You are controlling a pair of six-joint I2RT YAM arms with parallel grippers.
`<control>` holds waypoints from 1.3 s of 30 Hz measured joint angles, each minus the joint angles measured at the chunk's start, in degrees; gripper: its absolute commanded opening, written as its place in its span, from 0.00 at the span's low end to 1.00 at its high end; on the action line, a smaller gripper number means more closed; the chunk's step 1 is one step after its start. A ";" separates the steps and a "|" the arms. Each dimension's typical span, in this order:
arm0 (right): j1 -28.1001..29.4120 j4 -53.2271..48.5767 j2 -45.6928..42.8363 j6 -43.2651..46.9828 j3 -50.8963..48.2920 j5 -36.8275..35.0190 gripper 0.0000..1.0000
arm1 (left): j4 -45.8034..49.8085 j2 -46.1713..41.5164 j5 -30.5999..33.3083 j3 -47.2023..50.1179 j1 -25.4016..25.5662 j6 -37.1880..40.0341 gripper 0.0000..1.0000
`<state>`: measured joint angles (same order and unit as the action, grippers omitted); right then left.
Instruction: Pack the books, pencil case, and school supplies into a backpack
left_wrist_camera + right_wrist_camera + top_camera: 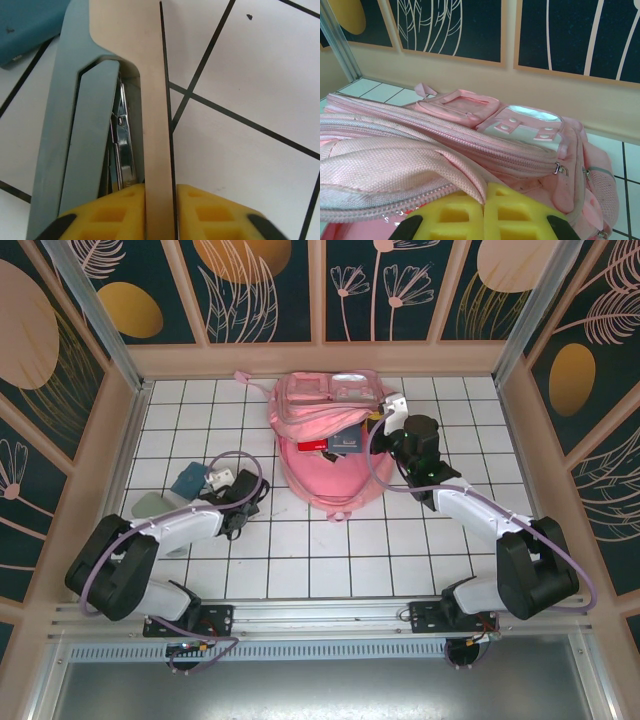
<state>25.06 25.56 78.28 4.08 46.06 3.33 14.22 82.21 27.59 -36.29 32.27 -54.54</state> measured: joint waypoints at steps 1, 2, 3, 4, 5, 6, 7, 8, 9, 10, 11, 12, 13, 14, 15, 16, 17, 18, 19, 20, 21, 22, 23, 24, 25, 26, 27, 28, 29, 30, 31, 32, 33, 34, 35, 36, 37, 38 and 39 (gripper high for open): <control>0.00 0.00 0.00 0.00 0.00 0.00 0.00 | 0.17 0.22 0.15 -0.28 0.09 0.28 0.10; 0.00 0.00 0.00 0.00 0.00 0.00 0.00 | 0.39 0.42 0.33 -0.61 0.17 0.46 0.08; 0.00 0.00 0.00 0.00 0.00 0.00 0.00 | 0.61 0.50 0.48 -0.85 0.33 0.63 0.06; 0.00 0.00 0.02 0.00 0.00 0.00 0.00 | 0.79 0.52 0.50 -0.90 0.33 0.76 0.03; 0.00 0.00 0.00 0.00 -0.02 0.00 0.00 | 0.92 0.52 0.57 -0.90 0.46 0.98 0.00; 0.00 0.00 0.02 0.00 -0.02 0.00 0.00 | 1.09 0.44 0.66 -0.90 0.68 0.96 0.00; 0.00 0.00 0.00 0.00 -0.02 0.00 0.00 | 1.40 0.42 0.81 -0.92 0.85 0.96 0.00; 0.00 0.00 0.00 -0.02 -0.02 0.00 0.00 | 2.10 0.22 1.03 -0.92 1.36 0.96 0.00; 0.00 0.00 0.02 -0.02 -0.02 0.00 0.00 | 2.99 -0.09 1.09 -0.98 1.95 0.98 0.00; 0.00 0.02 0.00 -0.02 -0.02 0.00 0.00 | 4.04 -0.48 1.07 -1.01 2.73 0.98 0.00; 0.00 0.02 0.00 -0.02 -0.02 -0.02 0.00 | 4.96 -0.96 0.98 -1.01 3.58 1.01 0.00; 0.00 0.04 0.00 -0.04 -0.02 -0.02 0.00 | 5.79 -1.51 0.87 -1.05 4.61 1.18 0.00; 0.00 0.09 0.00 -0.04 -0.02 -0.04 0.00 | 6.54 -2.08 0.57 -1.18 5.55 1.40 0.00; 0.00 0.20 0.00 -0.15 -0.04 -0.07 0.00 | 7.26 -2.73 0.11 -1.42 6.67 1.62 0.00; 0.00 0.37 0.00 -0.20 -0.07 -0.11 0.00 | 7.80 -3.28 -0.28 -1.84 7.65 1.88 0.00; 0.00 0.55 0.00 -0.20 -0.07 -0.15 0.00 | 8.13 -3.80 -0.66 -2.34 8.61 2.29 0.00; 0.00 0.83 0.00 -0.24 -0.13 -0.28 0.00 | 8.28 -4.28 -1.14 -2.93 9.64 2.93 0.00; 0.00 1.14 0.00 -0.37 -0.24 -0.31 0.00 | 8.33 -4.74 -1.81 -3.67 10.86 3.76 0.00; 0.00 1.29 0.02 -0.44 -0.35 -0.33 0.00 | 8.33 -5.01 -2.27 -4.31 11.93 4.57 0.00; 0.00 1.40 0.00 -0.57 -0.46 -0.31 0.00 | 8.31 -5.22 -3.08 -5.16 13.38 5.70 0.00; 0.00 1.46 0.00 -0.66 -0.55 -0.31 0.00 | 8.26 -5.25 -3.74 -5.99 14.86 6.73 0.00; 0.00 1.55 0.00 -0.83 -0.61 -0.31 0.00 | 8.22 -5.25 -4.35 -6.69 16.09 7.72 0.00; -0.02 1.77 0.00 -1.11 -0.76 -0.31 0.00 | 8.04 -5.25 -5.29 -7.50 17.44 8.81 0.00; -0.09 1.99 0.00 -1.42 -0.90 -0.28 0.00 | 7.87 -5.25 -6.21 -8.22 18.51 9.77 0.00; -0.13 2.16 0.00 -1.60 -1.03 -0.28 0.00 | 7.78 -5.18 -7.02 -8.90 19.32 10.62 0.00; -0.24 2.27 0.00 -1.73 -1.14 -0.26 0.00 | 7.52 -5.03 -7.91 -9.75 20.09 11.56 0.00; -0.35 2.43 0.00 -1.90 -1.20 -0.26 0.00 | 7.43 -4.83 -8.46 -10.49 20.52 12.31 0.00; -0.42 2.54 0.00 -1.97 -1.22 -0.24 0.00 | 7.23 -4.52 -9.05 -11.41 21.00 13.16 0.00; -0.52 2.60 0.00 -2.14 -1.25 -0.24 0.00 | 6.80 -4.17 -9.64 -12.26 21.35 14.03 0.00; -0.61 2.62 0.00 -2.40 -1.25 -0.17 0.00 | 6.36 -3.76 -10.12 -13.03 21.55 14.73 0.00; -0.74 2.80 -0.02 -2.67 -1.36 -0.02 0.00 | 5.81 -3.19 -10.78 -13.88 21.73 15.56 0.00; -0.87 2.99 -0.11 -3.02 -1.55 0.20 0.00 | 5.27 -2.38 -11.34 -14.82 21.81 16.31 0.00; -0.98 3.02 -0.20 -3.19 -1.75 0.46 0.00 | 4.81 -1.44 -12.04 -15.74 21.86 17.09 0.00; -1.14 3.02 -0.28 -3.30 -1.90 0.85 0.00 | 4.07 -0.35 -12.72 -16.57 21.86 17.92 0.00; -1.27 3.02 -0.33 -3.48 -1.97 1.11 0.00 | 3.52 0.81 -13.35 -17.40 21.86 18.64 0.00; -1.40 3.02 -0.35 -3.63 -1.99 1.27 0.00 | 3.08 1.97 -13.94 -18.29 21.86 19.26 0.00; -1.44 3.02 -0.37 -3.80 -1.99 1.29 0.00 | 2.38 3.37 -14.49 -19.32 21.86 20.11 0.00; -1.51 3.02 -0.39 -4.09 -1.99 1.49 0.00 | 1.88 4.59 -15.06 -20.33 21.86 20.81 0.00; -1.51 3.02 -0.46 -4.22 -1.99 1.55 0.00 | 1.66 5.66 -15.43 -21.33 21.86 21.44 0.00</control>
<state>23.55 28.58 77.82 -0.14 44.07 4.89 15.88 87.88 12.16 -57.63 54.13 -33.10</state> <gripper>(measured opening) 0.050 0.117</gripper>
